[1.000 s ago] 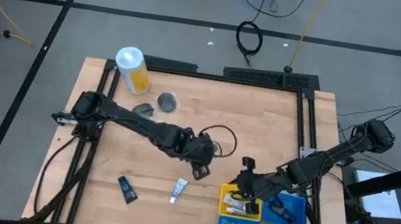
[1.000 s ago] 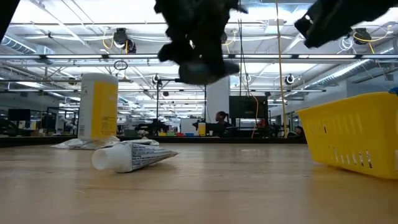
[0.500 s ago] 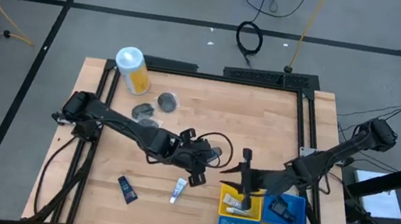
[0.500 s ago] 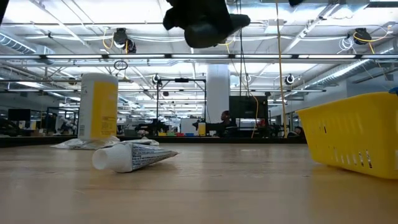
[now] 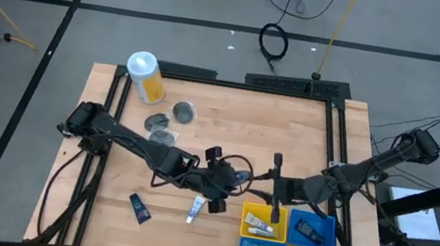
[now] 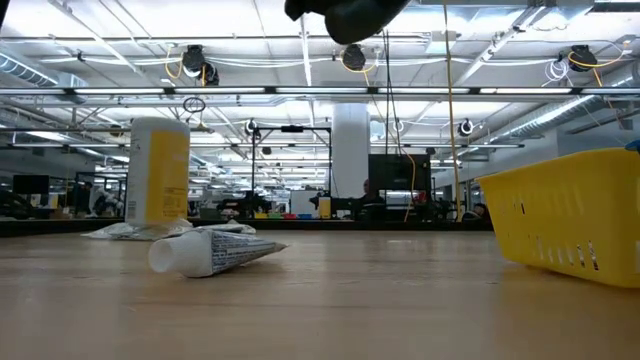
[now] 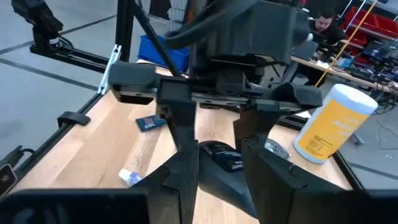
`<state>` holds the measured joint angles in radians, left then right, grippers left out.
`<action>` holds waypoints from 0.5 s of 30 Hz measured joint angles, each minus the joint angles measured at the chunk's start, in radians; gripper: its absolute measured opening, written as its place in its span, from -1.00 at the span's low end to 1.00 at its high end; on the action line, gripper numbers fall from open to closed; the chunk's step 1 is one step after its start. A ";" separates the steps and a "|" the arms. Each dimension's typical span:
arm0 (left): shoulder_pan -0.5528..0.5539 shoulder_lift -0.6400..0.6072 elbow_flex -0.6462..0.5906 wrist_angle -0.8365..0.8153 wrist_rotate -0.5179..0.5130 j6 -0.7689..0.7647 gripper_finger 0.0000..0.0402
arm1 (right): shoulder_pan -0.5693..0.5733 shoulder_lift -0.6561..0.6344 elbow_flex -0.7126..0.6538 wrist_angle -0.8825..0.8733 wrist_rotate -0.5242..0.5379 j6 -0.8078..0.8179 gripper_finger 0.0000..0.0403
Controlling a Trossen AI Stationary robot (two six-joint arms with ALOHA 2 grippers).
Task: Pick & Place Travel size toiletries
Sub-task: Put the black deodorant into the bottom yellow bin
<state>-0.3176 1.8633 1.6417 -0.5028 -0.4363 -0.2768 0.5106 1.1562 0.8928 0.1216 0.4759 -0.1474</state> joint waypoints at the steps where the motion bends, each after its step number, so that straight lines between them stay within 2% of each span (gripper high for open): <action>1: -0.001 0.000 0.000 0.003 -0.003 0.007 -0.04 | -0.002 0.000 0.000 0.000 0.000 -0.006 -0.43; 10: -0.008 0.000 0.000 0.043 -0.009 0.039 -0.04 | -0.027 0.000 0.000 0.061 -0.004 -0.089 -0.42; 15: -0.008 0.000 0.000 0.044 -0.009 0.042 -0.04 | -0.049 0.000 0.000 0.071 -0.004 -0.117 -0.23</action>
<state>-0.3260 1.8637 1.6417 -0.4586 -0.4458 -0.2352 0.4620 1.1564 0.8925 0.1925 0.4719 -0.2642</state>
